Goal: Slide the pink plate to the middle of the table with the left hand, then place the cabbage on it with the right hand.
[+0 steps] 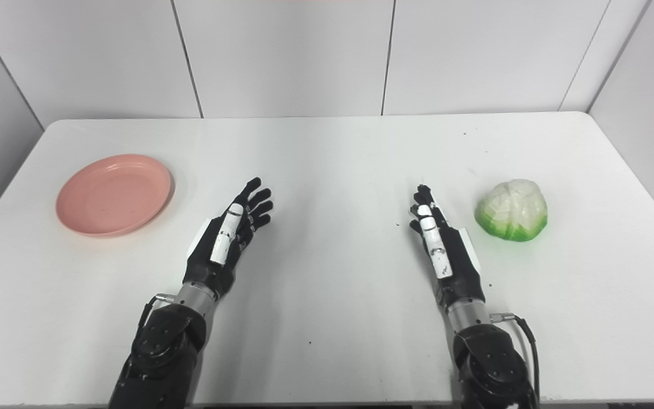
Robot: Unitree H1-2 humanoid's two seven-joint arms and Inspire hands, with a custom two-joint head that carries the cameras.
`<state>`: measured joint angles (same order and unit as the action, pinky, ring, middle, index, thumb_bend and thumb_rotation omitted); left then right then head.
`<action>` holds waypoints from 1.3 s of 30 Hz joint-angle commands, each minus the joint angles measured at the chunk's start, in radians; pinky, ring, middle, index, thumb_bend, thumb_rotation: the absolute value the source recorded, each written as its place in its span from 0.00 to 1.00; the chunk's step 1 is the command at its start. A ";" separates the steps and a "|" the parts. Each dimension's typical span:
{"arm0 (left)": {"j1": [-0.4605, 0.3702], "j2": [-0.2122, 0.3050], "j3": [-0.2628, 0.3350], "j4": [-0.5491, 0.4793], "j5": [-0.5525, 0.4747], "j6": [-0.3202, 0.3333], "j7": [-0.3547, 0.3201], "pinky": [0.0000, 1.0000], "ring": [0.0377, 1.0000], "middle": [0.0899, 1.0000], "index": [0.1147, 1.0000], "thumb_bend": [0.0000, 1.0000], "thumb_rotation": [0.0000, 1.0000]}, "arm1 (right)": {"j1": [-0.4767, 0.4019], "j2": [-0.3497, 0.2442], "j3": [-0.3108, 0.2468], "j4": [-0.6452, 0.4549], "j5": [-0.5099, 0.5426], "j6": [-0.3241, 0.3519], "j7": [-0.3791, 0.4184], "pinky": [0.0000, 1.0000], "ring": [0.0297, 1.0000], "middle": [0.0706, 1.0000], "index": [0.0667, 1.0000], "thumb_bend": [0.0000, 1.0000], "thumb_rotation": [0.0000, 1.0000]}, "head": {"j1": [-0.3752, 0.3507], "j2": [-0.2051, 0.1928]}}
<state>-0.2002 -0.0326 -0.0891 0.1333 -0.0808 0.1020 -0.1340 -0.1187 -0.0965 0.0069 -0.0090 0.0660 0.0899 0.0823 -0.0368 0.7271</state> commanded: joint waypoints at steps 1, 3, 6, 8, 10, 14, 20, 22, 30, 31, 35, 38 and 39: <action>0.015 0.001 -0.004 0.032 0.004 0.040 -0.002 0.92 0.91 0.92 0.91 0.43 1.00 | -0.008 0.002 0.009 0.000 0.004 -0.023 0.018 0.92 0.94 0.96 0.96 0.34 1.00 | 0.001 0.001; 0.015 0.001 -0.005 0.033 0.004 0.037 -0.002 0.92 0.91 0.92 0.91 0.43 1.00 | -0.008 0.003 0.007 0.000 0.007 -0.022 0.017 0.92 0.94 0.95 0.95 0.34 1.00 | 0.004 0.001; 0.015 0.001 -0.006 0.034 0.005 0.034 -0.003 0.92 0.91 0.92 0.91 0.43 1.00 | -0.009 0.002 0.008 -0.002 0.002 -0.017 0.015 0.92 0.94 0.96 0.96 0.34 1.00 | 0.006 0.000; 0.014 0.001 -0.007 0.035 0.007 0.034 -0.002 0.92 0.91 0.92 0.91 0.43 1.00 | -0.008 0.003 0.007 -0.004 0.004 -0.015 0.014 0.92 0.95 0.96 0.96 0.34 1.00 | 0.006 -0.001; 0.014 0.000 -0.006 0.037 0.008 0.036 0.000 0.92 0.90 0.91 0.90 0.43 1.00 | -0.008 0.003 0.007 -0.003 0.006 -0.018 0.015 0.92 0.94 0.96 0.96 0.34 1.00 | 0.007 -0.001; 0.014 -0.002 -0.006 0.035 0.007 0.041 0.001 0.92 0.91 0.92 0.91 0.43 1.00 | -0.009 0.001 0.007 0.000 0.006 -0.021 0.017 0.92 0.95 0.96 0.96 0.35 1.00 | 0.007 -0.001; 0.012 -0.003 -0.009 0.039 0.011 0.038 0.002 0.91 0.91 0.92 0.91 0.42 1.00 | -0.009 0.001 0.005 0.002 0.009 -0.019 0.017 0.92 0.95 0.96 0.96 0.33 1.00 | 0.028 -0.008; 0.010 -0.003 -0.011 0.045 0.013 0.033 0.002 0.92 0.91 0.92 0.91 0.42 1.00 | -0.010 0.000 0.003 0.007 0.012 -0.023 0.019 0.92 0.95 0.96 0.96 0.34 1.00 | 0.035 -0.010; -0.001 -0.031 -0.036 0.095 0.054 -0.009 0.026 0.91 0.90 0.91 0.90 0.42 1.00 | -0.002 -0.021 -0.017 0.022 0.043 -0.043 0.035 0.94 0.95 0.96 0.95 0.34 1.00 | 0.197 -0.073; -0.002 -0.038 -0.041 0.102 0.063 -0.009 0.034 0.90 0.90 0.91 0.90 0.43 1.00 | -0.001 -0.028 -0.019 0.022 0.043 -0.046 0.038 0.95 0.96 0.96 0.96 0.34 1.00 | 0.212 -0.079; -0.009 -0.060 -0.056 0.124 0.093 -0.006 0.059 0.88 0.90 0.91 0.90 0.44 1.00 | 0.001 -0.041 -0.027 0.024 0.044 -0.052 0.043 0.95 0.96 0.95 0.95 0.30 1.00 | 0.257 -0.104; -0.013 -0.068 -0.064 0.136 0.109 -0.015 0.072 0.87 0.90 0.90 0.90 0.43 1.00 | 0.001 -0.044 -0.033 0.025 0.057 -0.048 0.053 0.98 0.97 0.97 0.96 0.29 1.00 | 0.276 -0.115; -0.014 -0.073 -0.065 0.142 0.111 -0.020 0.077 0.87 0.90 0.90 0.89 0.43 1.00 | 0.000 -0.046 -0.034 0.027 0.055 -0.052 0.054 0.99 0.97 0.97 0.97 0.28 1.00 | 0.285 -0.124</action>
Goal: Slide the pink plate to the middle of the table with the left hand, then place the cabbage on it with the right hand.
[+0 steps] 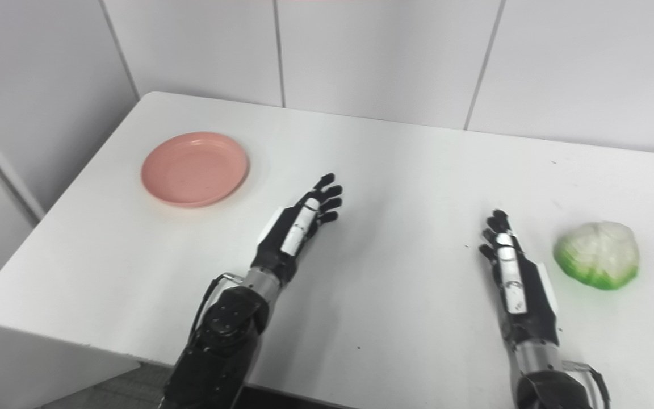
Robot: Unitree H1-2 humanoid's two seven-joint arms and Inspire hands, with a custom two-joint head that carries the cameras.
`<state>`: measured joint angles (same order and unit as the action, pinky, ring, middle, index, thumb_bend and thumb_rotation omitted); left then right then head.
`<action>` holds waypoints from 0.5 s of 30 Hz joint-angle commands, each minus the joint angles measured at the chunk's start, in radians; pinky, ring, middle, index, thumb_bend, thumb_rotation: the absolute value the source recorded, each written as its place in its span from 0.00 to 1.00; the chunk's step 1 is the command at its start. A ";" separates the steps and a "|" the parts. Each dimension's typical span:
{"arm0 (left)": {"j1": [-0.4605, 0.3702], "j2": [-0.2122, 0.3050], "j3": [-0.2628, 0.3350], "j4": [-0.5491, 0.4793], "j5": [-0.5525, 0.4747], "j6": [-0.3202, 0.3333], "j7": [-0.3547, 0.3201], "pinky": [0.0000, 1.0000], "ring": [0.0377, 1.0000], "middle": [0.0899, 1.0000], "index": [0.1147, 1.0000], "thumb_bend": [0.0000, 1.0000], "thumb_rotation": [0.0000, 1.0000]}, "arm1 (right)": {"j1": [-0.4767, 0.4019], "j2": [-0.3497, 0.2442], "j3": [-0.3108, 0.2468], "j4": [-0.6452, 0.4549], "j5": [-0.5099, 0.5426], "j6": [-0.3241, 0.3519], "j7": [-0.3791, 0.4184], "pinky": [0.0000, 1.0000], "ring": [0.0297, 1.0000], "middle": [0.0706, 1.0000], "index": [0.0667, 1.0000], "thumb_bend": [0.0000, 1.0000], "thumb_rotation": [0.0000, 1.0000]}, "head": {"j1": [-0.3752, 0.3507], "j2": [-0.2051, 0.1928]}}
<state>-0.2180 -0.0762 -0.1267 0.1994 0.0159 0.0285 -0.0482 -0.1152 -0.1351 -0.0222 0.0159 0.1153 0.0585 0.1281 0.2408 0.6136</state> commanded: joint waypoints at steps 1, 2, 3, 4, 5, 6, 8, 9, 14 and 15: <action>0.003 -0.033 -0.027 0.080 0.015 0.048 -0.005 0.86 0.90 0.90 0.89 0.42 1.00 | -0.003 -0.009 -0.006 0.003 0.005 -0.024 0.009 0.99 0.97 0.97 0.97 0.27 1.00 | 0.008 -0.011; 0.002 -0.036 -0.027 0.083 0.017 0.044 -0.003 0.86 0.90 0.90 0.89 0.41 1.00 | -0.004 -0.010 -0.007 0.004 0.005 -0.027 0.011 0.99 0.97 0.97 0.97 0.26 1.00 | 0.006 -0.012; 0.001 -0.039 -0.027 0.086 0.018 0.041 -0.001 0.85 0.89 0.90 0.89 0.41 1.00 | -0.004 -0.011 -0.007 0.005 0.005 -0.029 0.012 0.99 0.97 0.97 0.97 0.25 1.00 | 0.006 -0.012; 0.001 -0.041 -0.026 0.086 0.019 0.042 0.001 0.85 0.89 0.90 0.89 0.41 1.00 | -0.004 -0.010 -0.009 0.003 0.007 -0.025 0.013 0.99 0.98 0.97 0.97 0.24 1.00 | 0.006 -0.012; 0.001 -0.041 -0.026 0.087 0.019 0.042 0.001 0.85 0.89 0.90 0.89 0.41 1.00 | -0.003 -0.009 -0.010 0.001 0.009 -0.022 0.013 0.99 0.98 0.97 0.97 0.24 1.00 | 0.006 -0.012; 0.000 -0.042 -0.026 0.088 0.019 0.041 0.002 0.85 0.89 0.90 0.89 0.41 1.00 | -0.004 -0.009 -0.012 0.004 0.009 -0.024 0.014 0.99 0.98 0.97 0.97 0.24 1.00 | 0.010 -0.013; -0.002 -0.042 -0.026 0.091 0.019 0.039 0.003 0.86 0.90 0.91 0.89 0.40 1.00 | -0.005 -0.008 -0.014 0.008 0.010 -0.026 0.016 0.99 0.98 0.98 0.97 0.24 1.00 | 0.012 -0.014; -0.003 -0.042 -0.026 0.092 0.019 0.037 0.004 0.86 0.90 0.91 0.89 0.40 1.00 | -0.005 -0.007 -0.015 0.008 0.012 -0.025 0.017 0.99 0.98 0.98 0.97 0.24 1.00 | 0.012 -0.014; -0.011 -0.043 -0.020 0.104 0.015 0.032 0.009 0.86 0.89 0.90 0.89 0.41 1.00 | -0.008 -0.003 -0.016 0.007 0.009 -0.024 0.016 0.99 0.98 0.98 0.98 0.23 1.00 | 0.017 -0.015; -0.011 -0.043 -0.019 0.103 0.015 0.034 0.010 0.86 0.89 0.90 0.89 0.41 1.00 | -0.008 -0.004 -0.015 0.008 0.009 -0.025 0.017 0.99 0.98 0.98 0.98 0.23 1.00 | 0.017 -0.015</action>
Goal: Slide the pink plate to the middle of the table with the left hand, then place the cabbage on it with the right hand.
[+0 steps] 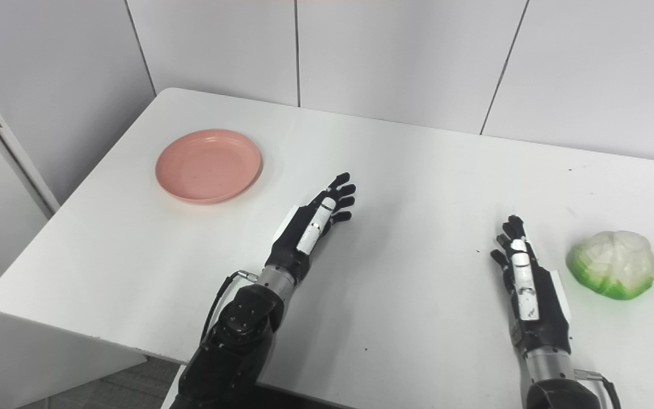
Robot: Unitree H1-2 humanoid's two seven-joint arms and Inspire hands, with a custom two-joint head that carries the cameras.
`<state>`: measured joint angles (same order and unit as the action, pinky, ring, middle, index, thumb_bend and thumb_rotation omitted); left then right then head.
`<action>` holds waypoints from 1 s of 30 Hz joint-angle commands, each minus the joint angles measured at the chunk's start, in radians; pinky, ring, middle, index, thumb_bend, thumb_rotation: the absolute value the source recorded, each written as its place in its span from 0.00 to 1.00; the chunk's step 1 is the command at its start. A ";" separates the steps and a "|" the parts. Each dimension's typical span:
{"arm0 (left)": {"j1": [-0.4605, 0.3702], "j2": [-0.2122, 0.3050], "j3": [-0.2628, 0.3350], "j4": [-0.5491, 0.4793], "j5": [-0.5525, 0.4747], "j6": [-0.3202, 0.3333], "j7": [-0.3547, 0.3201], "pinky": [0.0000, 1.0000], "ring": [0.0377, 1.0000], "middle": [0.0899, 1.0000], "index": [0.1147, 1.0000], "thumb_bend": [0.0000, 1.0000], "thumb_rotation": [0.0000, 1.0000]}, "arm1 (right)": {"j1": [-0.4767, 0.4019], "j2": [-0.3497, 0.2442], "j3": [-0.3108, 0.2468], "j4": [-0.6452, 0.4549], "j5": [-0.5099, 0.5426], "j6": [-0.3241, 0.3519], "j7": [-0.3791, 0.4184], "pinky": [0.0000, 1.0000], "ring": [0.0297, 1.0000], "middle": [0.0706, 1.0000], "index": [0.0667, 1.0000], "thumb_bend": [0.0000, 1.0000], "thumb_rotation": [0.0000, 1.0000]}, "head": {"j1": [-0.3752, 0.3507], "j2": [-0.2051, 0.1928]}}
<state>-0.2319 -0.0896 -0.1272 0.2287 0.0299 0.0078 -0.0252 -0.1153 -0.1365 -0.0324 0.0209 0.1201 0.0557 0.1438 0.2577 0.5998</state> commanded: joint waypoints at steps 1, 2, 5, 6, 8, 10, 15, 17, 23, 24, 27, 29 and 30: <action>0.002 -0.031 -0.016 0.072 -0.001 0.057 -0.011 0.86 0.90 0.91 0.89 0.40 1.00 | -0.008 -0.003 -0.005 0.004 0.005 -0.023 0.002 1.00 0.98 0.98 0.98 0.23 1.00 | 0.003 0.002; 0.001 -0.031 -0.013 0.070 -0.004 0.059 -0.010 0.86 0.89 0.91 0.89 0.40 1.00 | -0.008 -0.003 -0.006 0.005 0.004 -0.024 0.002 1.00 0.98 0.98 0.98 0.23 1.00 | 0.003 0.002; 0.000 -0.034 -0.006 0.058 -0.014 0.061 -0.007 0.86 0.90 0.91 0.89 0.41 1.00 | -0.009 0.000 -0.005 0.002 0.002 -0.019 -0.002 0.99 0.98 0.98 0.97 0.23 1.00 | 0.013 0.003; 0.000 -0.036 -0.004 0.047 -0.015 0.065 -0.005 0.87 0.90 0.91 0.90 0.41 1.00 | -0.010 0.001 -0.006 0.003 0.004 -0.016 -0.001 1.00 0.98 0.98 0.97 0.24 1.00 | 0.013 0.003; -0.001 -0.036 -0.001 0.030 -0.016 0.062 -0.005 0.87 0.91 0.92 0.90 0.41 1.00 | -0.013 0.003 -0.006 0.008 0.012 -0.013 0.002 1.00 0.98 0.98 0.98 0.25 1.00 | 0.014 0.002; -0.005 -0.035 0.001 0.008 -0.018 0.063 -0.008 0.87 0.91 0.92 0.91 0.42 1.00 | -0.014 0.004 -0.004 0.008 0.010 -0.010 0.001 1.00 0.98 0.98 0.98 0.26 1.00 | 0.016 0.001; -0.017 -0.026 0.015 -0.062 -0.021 0.068 -0.003 0.89 0.92 0.93 0.93 0.44 1.00 | -0.017 0.002 0.001 0.017 0.003 -0.022 0.001 1.00 0.98 0.98 0.98 0.26 1.00 | 0.017 -0.001; -0.025 -0.022 0.025 -0.091 -0.024 0.070 0.001 0.90 0.93 0.94 0.94 0.44 1.00 | -0.017 0.004 0.002 0.016 0.002 -0.021 0.000 1.00 0.98 0.98 0.98 0.25 1.00 | 0.010 0.000; -0.091 -0.001 0.081 -0.174 -0.043 0.064 0.019 0.92 0.91 0.92 0.92 0.47 1.00 | -0.017 0.011 0.004 0.020 -0.009 -0.024 -0.008 1.00 0.98 0.97 0.97 0.24 1.00 | 0.011 -0.001; -0.104 0.002 0.093 -0.186 -0.049 0.064 0.019 0.93 0.92 0.92 0.92 0.47 1.00 | -0.018 0.013 0.003 0.019 -0.005 -0.020 -0.007 1.00 0.98 0.97 0.97 0.25 1.00 | 0.012 -0.001; -0.137 0.012 0.122 -0.230 -0.059 0.083 0.024 0.93 0.92 0.93 0.93 0.49 1.00 | -0.019 0.015 0.004 0.020 -0.007 -0.022 -0.006 1.00 0.98 0.97 0.97 0.24 1.00 | 0.017 -0.003; -0.156 0.014 0.142 -0.258 -0.072 0.096 0.027 0.93 0.92 0.93 0.93 0.48 1.00 | -0.020 0.014 0.004 0.025 -0.013 -0.028 -0.007 0.99 0.97 0.97 0.97 0.23 1.00 | 0.019 -0.004; -0.161 0.015 0.147 -0.266 -0.073 0.098 0.027 0.93 0.92 0.93 0.93 0.48 1.00 | -0.021 0.014 0.004 0.027 -0.014 -0.030 -0.007 0.99 0.97 0.97 0.97 0.24 1.00 | 0.019 -0.004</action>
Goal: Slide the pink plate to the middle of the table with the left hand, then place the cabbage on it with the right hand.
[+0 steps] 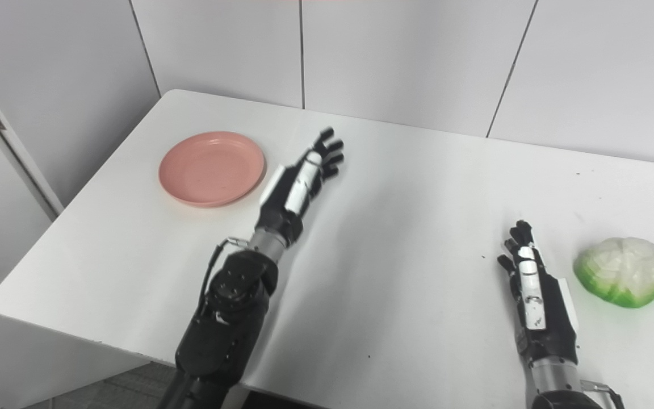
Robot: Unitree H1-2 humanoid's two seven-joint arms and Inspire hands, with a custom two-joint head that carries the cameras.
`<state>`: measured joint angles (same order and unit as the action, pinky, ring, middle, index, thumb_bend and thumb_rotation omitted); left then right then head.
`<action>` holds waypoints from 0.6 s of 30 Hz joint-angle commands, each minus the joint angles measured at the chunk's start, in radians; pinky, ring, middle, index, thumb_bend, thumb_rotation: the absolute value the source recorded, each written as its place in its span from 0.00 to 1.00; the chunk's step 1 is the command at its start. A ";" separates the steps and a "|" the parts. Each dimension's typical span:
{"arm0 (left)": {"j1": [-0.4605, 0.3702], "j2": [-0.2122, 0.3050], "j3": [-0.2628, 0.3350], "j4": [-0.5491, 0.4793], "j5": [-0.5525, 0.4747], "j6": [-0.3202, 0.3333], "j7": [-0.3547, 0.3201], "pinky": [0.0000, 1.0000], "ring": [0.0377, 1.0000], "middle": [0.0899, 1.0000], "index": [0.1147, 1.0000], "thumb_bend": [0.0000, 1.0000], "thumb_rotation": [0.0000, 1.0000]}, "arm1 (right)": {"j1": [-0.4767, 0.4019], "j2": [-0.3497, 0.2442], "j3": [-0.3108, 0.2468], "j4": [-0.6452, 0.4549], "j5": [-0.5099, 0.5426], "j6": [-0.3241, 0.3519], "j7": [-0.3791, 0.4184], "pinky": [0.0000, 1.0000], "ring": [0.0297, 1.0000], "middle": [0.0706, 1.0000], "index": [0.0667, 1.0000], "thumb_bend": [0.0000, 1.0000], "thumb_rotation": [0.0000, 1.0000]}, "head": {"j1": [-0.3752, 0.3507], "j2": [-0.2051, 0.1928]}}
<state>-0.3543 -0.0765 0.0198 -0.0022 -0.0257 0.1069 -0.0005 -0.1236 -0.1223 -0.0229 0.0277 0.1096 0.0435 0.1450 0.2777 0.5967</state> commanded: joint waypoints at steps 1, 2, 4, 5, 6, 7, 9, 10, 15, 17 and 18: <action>-0.041 0.002 0.003 -0.039 -0.018 0.000 0.002 0.94 0.92 0.93 0.93 0.48 1.00 | -0.013 -0.001 -0.005 0.021 -0.004 -0.018 -0.008 0.99 0.97 0.97 0.97 0.24 1.00 | -0.001 -0.001; -0.041 0.002 0.004 -0.040 -0.019 0.001 0.002 0.94 0.92 0.93 0.93 0.48 1.00 | -0.013 -0.001 -0.006 0.022 -0.004 -0.018 -0.008 0.99 0.97 0.97 0.97 0.25 1.00 | -0.001 -0.001; -0.063 0.018 0.025 -0.079 -0.023 0.008 0.012 0.93 0.92 0.93 0.92 0.48 1.00 | -0.013 0.002 -0.009 0.022 0.006 -0.021 -0.004 0.99 0.97 0.97 0.97 0.25 1.00 | -0.001 -0.001; -0.074 0.026 0.036 -0.094 -0.021 0.008 0.020 0.92 0.93 0.93 0.92 0.48 1.00 | -0.014 0.001 -0.009 0.022 0.006 -0.022 -0.003 1.00 0.97 0.97 0.97 0.25 1.00 | 0.010 -0.002; -0.084 0.031 0.047 -0.105 -0.018 0.009 0.028 0.90 0.92 0.93 0.92 0.47 1.00 | -0.014 0.000 -0.007 0.020 0.003 -0.022 -0.003 0.99 0.97 0.97 0.97 0.25 1.00 | 0.014 -0.002; -0.092 0.034 0.058 -0.114 -0.016 0.014 0.035 0.90 0.92 0.93 0.92 0.47 1.00 | -0.013 -0.003 -0.005 0.019 0.001 -0.021 -0.001 0.99 0.97 0.97 0.97 0.25 1.00 | 0.014 -0.002; -0.109 0.045 0.082 -0.138 -0.016 0.032 0.049 0.91 0.92 0.93 0.92 0.47 1.00 | -0.012 -0.002 -0.008 0.016 0.007 -0.014 0.000 1.00 0.98 0.98 0.97 0.26 1.00 | 0.017 -0.003; -0.114 0.051 0.090 -0.144 -0.016 0.036 0.054 0.91 0.92 0.93 0.92 0.48 1.00 | -0.012 -0.002 -0.009 0.018 0.009 -0.016 0.001 1.00 0.98 0.98 0.97 0.26 1.00 | 0.017 -0.003; -0.152 0.094 0.152 -0.133 -0.016 0.012 0.094 0.92 0.92 0.93 0.92 0.48 1.00 | -0.011 -0.004 -0.009 0.019 0.015 -0.019 0.007 1.00 0.99 0.98 0.98 0.26 1.00 | 0.020 -0.001; -0.162 0.103 0.166 -0.128 -0.010 0.010 0.108 0.90 0.91 0.92 0.91 0.47 1.00 | -0.011 -0.006 -0.007 0.021 0.014 -0.024 0.009 1.00 1.00 0.99 0.98 0.26 1.00 | 0.020 -0.001; -0.171 0.121 0.182 -0.124 -0.014 0.012 0.112 0.90 0.91 0.92 0.91 0.47 1.00 | -0.012 -0.005 -0.009 0.022 0.018 -0.021 0.009 1.00 1.00 0.99 0.98 0.26 1.00 | 0.021 0.000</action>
<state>-0.4669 0.0169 0.1902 -0.1146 -0.0369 0.1467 0.1010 -0.1271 -0.1213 -0.0269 0.0312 0.1185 0.0328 0.1488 0.2961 0.5967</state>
